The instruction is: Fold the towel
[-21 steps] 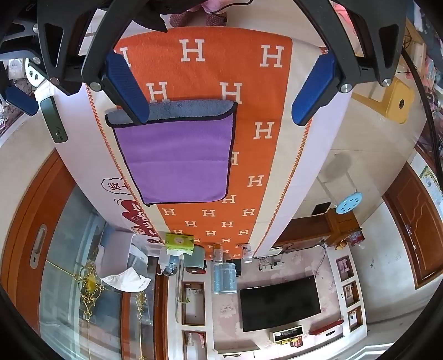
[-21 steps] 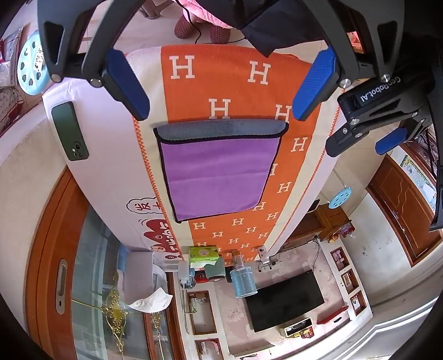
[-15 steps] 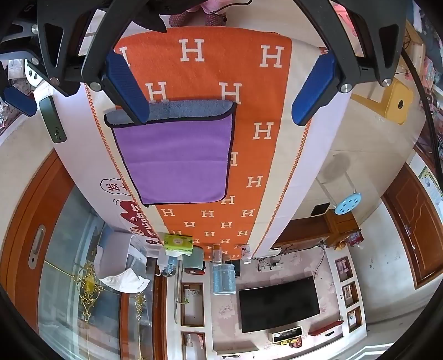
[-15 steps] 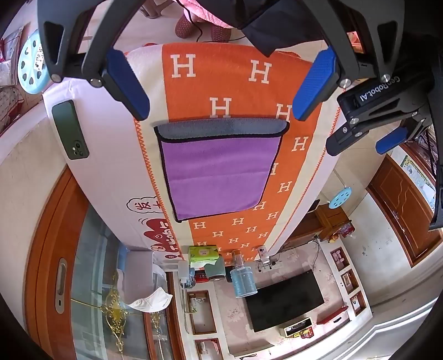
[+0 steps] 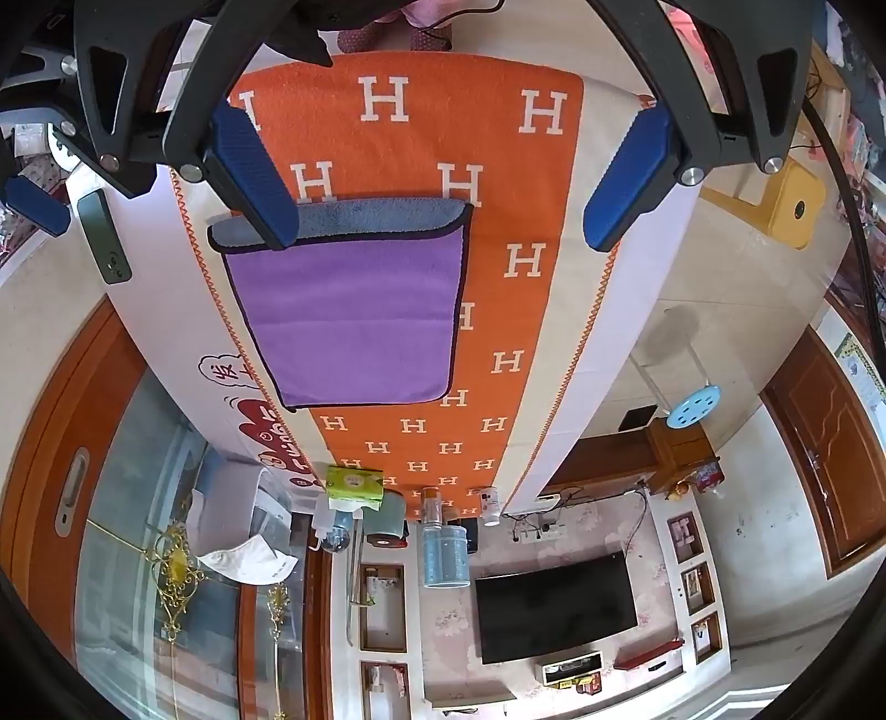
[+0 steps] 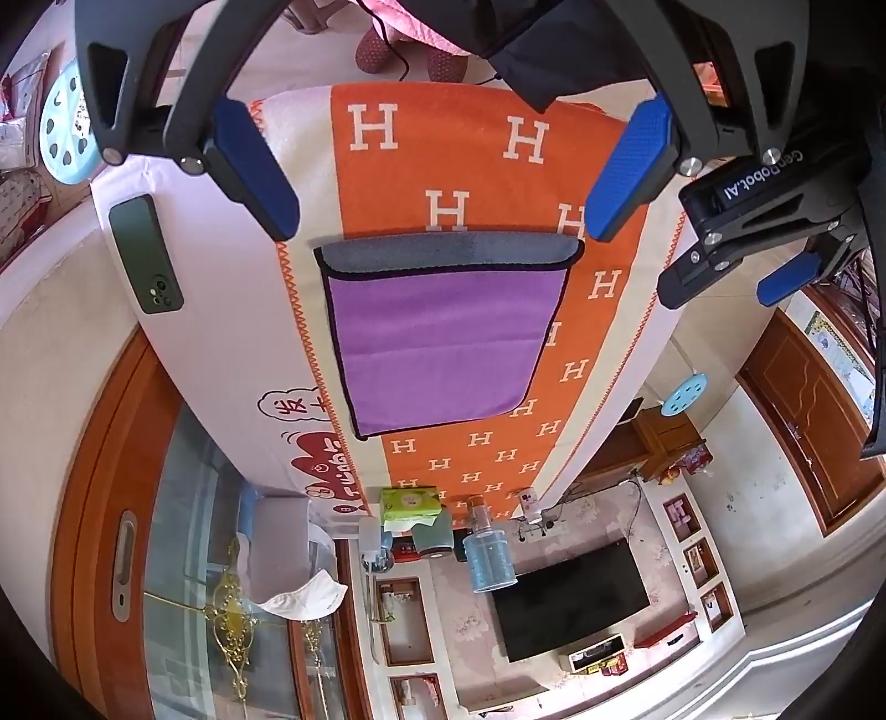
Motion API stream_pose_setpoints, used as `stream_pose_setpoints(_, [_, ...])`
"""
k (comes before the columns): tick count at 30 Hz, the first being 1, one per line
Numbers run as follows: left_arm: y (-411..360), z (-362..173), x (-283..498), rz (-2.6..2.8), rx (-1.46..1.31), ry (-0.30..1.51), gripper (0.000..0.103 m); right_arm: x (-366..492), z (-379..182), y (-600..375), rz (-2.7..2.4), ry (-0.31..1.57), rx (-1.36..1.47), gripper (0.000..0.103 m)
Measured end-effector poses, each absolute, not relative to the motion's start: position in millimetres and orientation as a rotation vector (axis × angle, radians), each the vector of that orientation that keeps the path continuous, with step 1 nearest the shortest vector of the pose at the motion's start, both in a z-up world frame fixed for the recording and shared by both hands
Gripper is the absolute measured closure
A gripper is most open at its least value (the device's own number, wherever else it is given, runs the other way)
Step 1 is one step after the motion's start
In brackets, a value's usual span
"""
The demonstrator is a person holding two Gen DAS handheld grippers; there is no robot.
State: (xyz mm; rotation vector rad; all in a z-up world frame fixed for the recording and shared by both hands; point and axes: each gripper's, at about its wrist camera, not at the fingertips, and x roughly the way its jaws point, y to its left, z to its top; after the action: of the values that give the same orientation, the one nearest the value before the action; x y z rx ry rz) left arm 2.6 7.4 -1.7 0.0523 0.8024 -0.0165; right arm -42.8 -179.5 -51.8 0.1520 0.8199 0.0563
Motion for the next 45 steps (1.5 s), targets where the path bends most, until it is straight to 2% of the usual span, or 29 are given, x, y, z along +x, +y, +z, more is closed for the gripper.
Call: stream_pose_setpoints(45, [-23,-8,-10,0.058,-0.012,0.851,0.001,-34,-56,-215,0.094,0.83,0.094,0.0])
